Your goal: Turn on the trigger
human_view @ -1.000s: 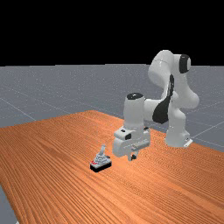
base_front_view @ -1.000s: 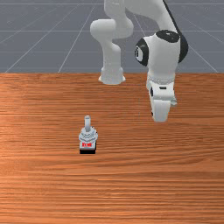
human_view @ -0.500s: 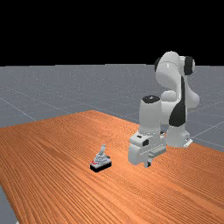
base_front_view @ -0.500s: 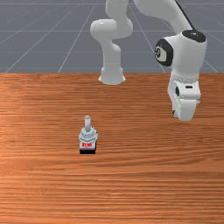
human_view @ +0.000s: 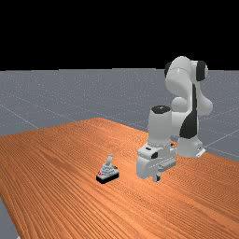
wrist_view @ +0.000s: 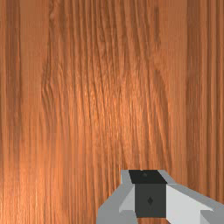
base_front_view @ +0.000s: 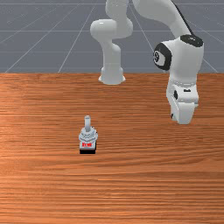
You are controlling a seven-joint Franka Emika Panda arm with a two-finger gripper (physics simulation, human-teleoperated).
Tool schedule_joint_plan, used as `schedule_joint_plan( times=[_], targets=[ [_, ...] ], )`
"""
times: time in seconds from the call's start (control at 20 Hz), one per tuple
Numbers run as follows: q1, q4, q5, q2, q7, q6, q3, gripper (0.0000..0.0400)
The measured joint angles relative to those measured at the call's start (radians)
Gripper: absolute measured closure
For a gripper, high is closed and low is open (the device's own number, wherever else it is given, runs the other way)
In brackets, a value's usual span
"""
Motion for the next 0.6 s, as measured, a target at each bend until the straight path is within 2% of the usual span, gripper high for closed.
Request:
schedule_joint_plan(
  times=[0.1,0.15,0.2,0.25,0.35,0.4,0.5,0.6],
  targets=[
    [0.002,-0.029,-0.005,-0.015,0.007,0.022,-0.002,0.04],
    [0.031,-0.127,-0.058,-0.062,0.067,0.138,-0.033,0.04],
    [0.05,-0.197,-0.088,-0.1,0.105,0.191,-0.049,0.04],
    [0.037,-0.241,-0.06,-0.132,0.087,0.178,-0.024,0.04],
    [0.052,-0.364,-0.074,-0.209,0.123,0.229,-0.019,0.04],
    [0.052,-0.32,-0.054,-0.199,0.108,0.098,-0.003,0.04],
    [0.029,-0.398,-0.007,-0.244,0.024,0.153,0.029,0.04],
    [0.039,-0.527,0.0,-0.33,0.011,0.197,0.045,0.04]
  ],
)
